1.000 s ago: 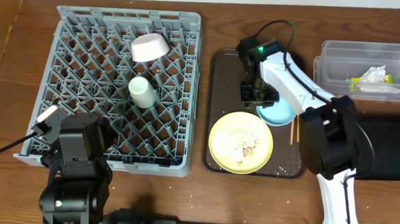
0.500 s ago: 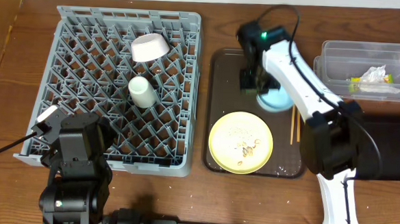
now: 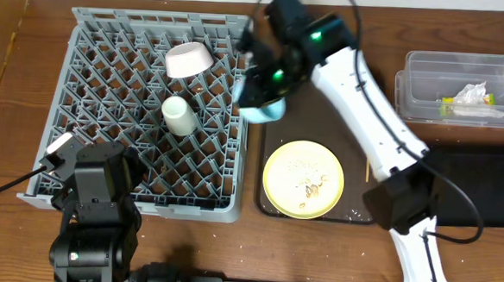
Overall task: Sort waste into correct bins and load items into the dishwasher
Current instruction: 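Move the right gripper to the light-blue bowl and grasp its rim, then carry the light-blue bowl over the rack and lower it beside the cup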
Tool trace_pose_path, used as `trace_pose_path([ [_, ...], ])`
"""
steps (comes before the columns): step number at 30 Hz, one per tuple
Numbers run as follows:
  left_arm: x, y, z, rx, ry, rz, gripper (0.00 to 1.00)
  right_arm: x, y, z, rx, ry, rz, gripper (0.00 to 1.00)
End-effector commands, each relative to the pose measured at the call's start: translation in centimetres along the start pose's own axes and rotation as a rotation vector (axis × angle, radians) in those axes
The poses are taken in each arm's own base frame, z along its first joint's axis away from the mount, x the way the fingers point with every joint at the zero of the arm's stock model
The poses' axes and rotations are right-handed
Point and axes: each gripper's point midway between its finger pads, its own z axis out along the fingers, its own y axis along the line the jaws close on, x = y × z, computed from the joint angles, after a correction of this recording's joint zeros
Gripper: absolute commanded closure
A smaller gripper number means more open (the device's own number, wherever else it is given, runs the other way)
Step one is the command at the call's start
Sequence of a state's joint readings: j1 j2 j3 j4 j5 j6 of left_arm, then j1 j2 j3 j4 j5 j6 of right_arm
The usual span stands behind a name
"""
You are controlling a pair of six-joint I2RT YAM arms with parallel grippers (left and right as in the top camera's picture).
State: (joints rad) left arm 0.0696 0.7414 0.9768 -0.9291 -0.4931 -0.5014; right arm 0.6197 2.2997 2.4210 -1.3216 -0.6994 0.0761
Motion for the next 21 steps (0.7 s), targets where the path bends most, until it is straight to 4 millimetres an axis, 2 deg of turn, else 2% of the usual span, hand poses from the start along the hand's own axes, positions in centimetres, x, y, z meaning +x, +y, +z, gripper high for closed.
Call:
trace_pose_path([
  [1,-1.1,-0.2,-0.4,0.014,-0.036,-0.036,0.06,-0.2,4.2,0.9,-0.115,-0.005,-0.097,0.99],
  [7,-1.2,-0.3,-0.4,0.016,-0.039,-0.038,0.06,-0.5,6.6,2.3,-0.140,-0.016,-0.106,0.99],
  [10,-2.5,-0.2,-0.5,0.001,-0.098,-0.057,0.06,-0.4,7.2,2.7,-0.146,-0.012,-0.118,0.99],
  [16,-3.6,3.5,-0.9,-0.200,-0.176,-0.045,0.06,-1.3,8.0,3.0,-0.161,-0.045,-0.102,0.99],
  [18,-3.6,5.1,-1.0,-0.268,-0.184,-0.084,0.06,-2.0,8.9,3.1,-0.182,-0.072,-0.114,0.99],
  [21,-3.3,7.8,-1.3,-0.384,-0.184,-0.147,0.06,-2.5,11.2,3.5,-0.261,-0.095,-0.172,0.99],
])
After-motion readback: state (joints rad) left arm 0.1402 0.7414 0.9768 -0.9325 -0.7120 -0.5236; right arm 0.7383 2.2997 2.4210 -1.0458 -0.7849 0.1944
